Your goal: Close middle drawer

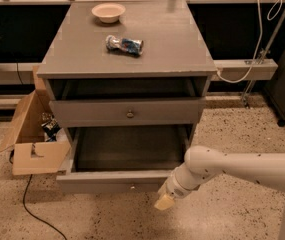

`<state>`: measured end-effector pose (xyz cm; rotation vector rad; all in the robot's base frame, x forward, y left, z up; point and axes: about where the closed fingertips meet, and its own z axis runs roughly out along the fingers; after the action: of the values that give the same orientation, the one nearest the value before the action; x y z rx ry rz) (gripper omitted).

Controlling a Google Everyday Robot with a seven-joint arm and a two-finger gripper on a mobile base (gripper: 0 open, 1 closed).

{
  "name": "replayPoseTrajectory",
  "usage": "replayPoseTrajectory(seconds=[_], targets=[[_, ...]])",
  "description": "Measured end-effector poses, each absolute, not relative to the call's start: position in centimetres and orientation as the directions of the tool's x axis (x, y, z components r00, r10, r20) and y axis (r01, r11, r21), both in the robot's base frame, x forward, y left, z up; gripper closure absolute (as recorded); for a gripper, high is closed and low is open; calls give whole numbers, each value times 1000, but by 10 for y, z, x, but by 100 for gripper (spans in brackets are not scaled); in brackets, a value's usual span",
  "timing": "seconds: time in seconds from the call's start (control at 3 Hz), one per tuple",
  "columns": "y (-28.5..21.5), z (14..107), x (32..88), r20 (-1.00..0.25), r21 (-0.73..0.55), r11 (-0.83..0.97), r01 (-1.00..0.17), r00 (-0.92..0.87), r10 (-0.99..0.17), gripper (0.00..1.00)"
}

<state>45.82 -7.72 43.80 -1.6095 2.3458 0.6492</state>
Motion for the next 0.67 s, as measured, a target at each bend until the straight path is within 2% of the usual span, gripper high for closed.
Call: replayPoseTrajectory(seconds=[0.67], targets=[[-76,433,456,-420,240,301,-923,-379,-825,96]])
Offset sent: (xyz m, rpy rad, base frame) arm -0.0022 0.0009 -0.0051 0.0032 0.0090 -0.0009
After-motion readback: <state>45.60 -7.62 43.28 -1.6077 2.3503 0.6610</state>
